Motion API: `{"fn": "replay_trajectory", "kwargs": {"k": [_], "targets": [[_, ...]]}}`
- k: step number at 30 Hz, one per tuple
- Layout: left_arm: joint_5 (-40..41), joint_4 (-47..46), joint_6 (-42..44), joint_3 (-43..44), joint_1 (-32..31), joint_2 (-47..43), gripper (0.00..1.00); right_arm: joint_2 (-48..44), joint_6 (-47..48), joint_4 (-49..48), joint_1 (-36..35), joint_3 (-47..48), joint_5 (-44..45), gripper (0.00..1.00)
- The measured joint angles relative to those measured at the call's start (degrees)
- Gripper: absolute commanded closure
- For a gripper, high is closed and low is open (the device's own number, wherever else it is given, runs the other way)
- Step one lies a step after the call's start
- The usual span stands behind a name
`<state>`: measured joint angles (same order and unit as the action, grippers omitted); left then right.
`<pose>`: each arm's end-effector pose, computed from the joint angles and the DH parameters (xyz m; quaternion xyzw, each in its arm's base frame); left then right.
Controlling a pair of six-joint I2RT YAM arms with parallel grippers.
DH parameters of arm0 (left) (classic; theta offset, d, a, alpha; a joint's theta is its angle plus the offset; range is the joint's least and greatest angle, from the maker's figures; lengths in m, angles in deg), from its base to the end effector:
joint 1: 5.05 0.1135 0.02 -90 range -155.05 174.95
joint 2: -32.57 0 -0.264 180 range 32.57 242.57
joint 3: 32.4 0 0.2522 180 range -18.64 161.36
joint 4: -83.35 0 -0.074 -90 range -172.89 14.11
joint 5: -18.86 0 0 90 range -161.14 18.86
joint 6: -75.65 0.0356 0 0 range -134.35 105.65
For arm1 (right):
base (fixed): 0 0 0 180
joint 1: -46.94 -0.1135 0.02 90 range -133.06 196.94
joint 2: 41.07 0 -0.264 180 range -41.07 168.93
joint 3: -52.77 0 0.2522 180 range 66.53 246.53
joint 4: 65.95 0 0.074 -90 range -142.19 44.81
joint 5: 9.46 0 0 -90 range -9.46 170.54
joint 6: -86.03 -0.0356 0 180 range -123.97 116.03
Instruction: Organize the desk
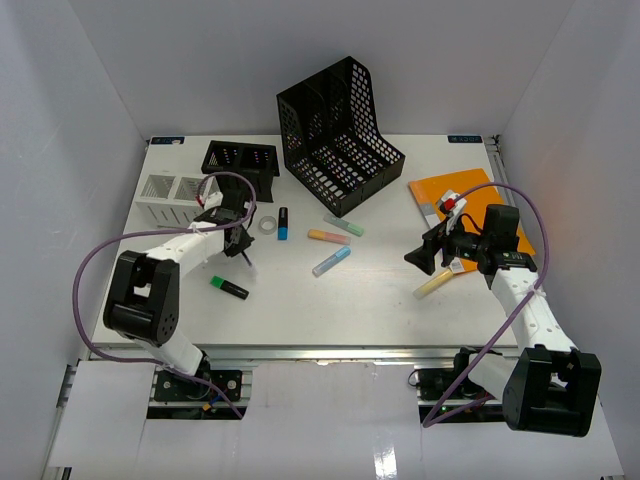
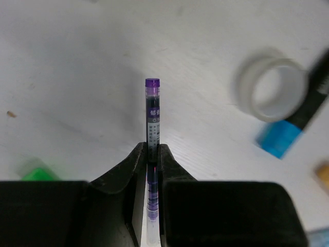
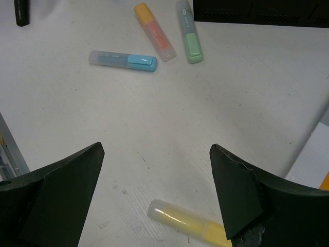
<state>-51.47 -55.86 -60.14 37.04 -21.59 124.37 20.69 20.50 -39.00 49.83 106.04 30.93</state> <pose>0.3007 -0.0768 0.1855 -0.2804 0.9173 0.0238 0.2817 0.2247 0.0158 0.2526 -0.3399 0.7565 0.2639 0.4924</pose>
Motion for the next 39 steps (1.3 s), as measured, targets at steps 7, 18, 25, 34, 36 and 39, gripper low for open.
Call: {"fn": "replay_trajectory", "kwargs": {"k": [7,18,25,34,36,39], "targets": [[-1.1,-2.6,6.8,5.1,-1.4,-8.7,1.0,0.0,0.0,0.0,0.0,0.0,0.0,0.1],[8.0,-16.7,23.5,6.6,11.2,-14.9,1.0,0.0,0.0,0.0,0.1,0.0,0.0,0.1],[11.5,-28.6,30.9,9.3,18.0,-9.7,1.0,0.0,0.0,0.0,0.1,0.0,0.0,0.1],[13.2,-41.2,37.8,11.4,23.1,2.6,1.0,0.3,0.1,0.0,0.1,0.0,0.0,0.1],[13.1,-42.4,38.3,12.1,23.9,4.5,1.0,0.5,0.1,0.0,0.1,0.0,0.0,0.1],[13.0,-44.0,38.7,12.5,24.7,5.9,1.0,0.8,0.2,0.0,0.1,0.0,0.0,0.1]]}}
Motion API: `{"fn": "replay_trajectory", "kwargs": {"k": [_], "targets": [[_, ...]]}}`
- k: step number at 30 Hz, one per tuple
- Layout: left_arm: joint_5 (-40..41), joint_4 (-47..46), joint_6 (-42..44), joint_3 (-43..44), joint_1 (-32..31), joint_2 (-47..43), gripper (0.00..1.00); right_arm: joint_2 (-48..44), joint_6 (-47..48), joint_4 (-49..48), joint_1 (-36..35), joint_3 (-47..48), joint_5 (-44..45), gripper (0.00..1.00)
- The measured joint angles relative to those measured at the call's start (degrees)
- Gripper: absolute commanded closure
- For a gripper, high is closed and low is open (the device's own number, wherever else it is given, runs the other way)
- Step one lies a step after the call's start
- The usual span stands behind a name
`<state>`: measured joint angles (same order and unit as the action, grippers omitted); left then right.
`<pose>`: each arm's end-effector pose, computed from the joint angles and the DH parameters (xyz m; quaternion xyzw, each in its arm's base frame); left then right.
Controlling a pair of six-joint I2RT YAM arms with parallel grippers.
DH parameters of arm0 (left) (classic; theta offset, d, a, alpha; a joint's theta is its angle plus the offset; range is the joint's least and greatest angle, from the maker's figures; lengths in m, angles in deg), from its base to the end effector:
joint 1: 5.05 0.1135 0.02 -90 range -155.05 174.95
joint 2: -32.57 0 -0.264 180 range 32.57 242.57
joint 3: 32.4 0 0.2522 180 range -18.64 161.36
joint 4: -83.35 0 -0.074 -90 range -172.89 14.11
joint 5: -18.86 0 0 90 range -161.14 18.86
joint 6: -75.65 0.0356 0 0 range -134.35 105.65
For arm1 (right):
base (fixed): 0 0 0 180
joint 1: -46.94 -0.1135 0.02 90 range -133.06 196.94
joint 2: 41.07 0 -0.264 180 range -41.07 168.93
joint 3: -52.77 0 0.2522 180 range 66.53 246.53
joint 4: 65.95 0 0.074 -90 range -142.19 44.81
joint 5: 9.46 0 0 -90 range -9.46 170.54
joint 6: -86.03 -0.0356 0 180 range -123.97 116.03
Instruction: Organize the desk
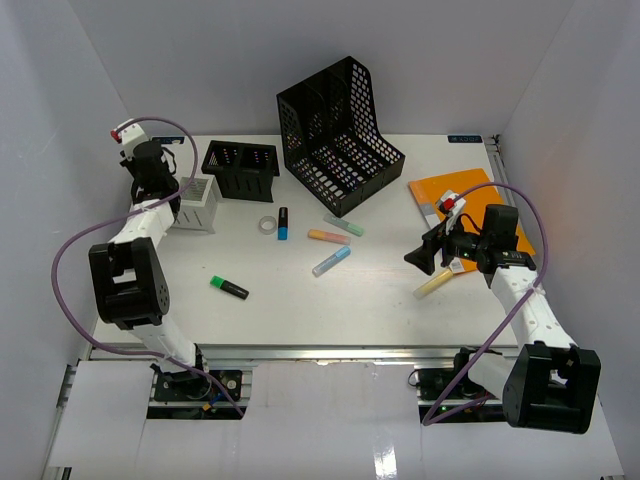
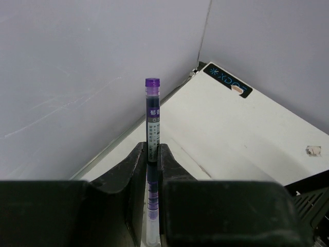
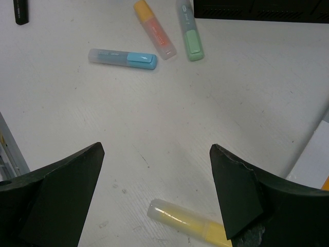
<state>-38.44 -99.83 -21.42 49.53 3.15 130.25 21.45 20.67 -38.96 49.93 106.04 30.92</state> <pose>0.3927 0.0760 0.2841 -0.2740 0.7187 0.2256 0.5980 0.2265 0.0153 0.2498 -0.3384 0.7596 0.2654 0.4879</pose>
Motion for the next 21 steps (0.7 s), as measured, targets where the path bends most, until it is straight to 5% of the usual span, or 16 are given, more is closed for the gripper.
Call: {"fn": "replay_trajectory", "kwargs": {"k": [5,10,14,21], "targets": [[-0.4,-2.2,0.2,0.0,0.7,1.2,1.0,0.4,0.0,0.0,0.0,0.0,0.0,0.1],[-1.3,-3.7,-0.2,-1.2,0.7,1.4,0.85,0.5,0.0,0.0,0.0,0.0,0.0,0.1],[-2.1,-4.8,-0.9,-4.7,0.7,1.2,0.55,0.5,0.1,0.0,0.0,0.0,0.0,0.1],[-4.6,-3.3,-2.9,-8.4,0.7,-0.2,0.19,0.5,0.1,0.0,0.0,0.0,0.0,0.1]]}}
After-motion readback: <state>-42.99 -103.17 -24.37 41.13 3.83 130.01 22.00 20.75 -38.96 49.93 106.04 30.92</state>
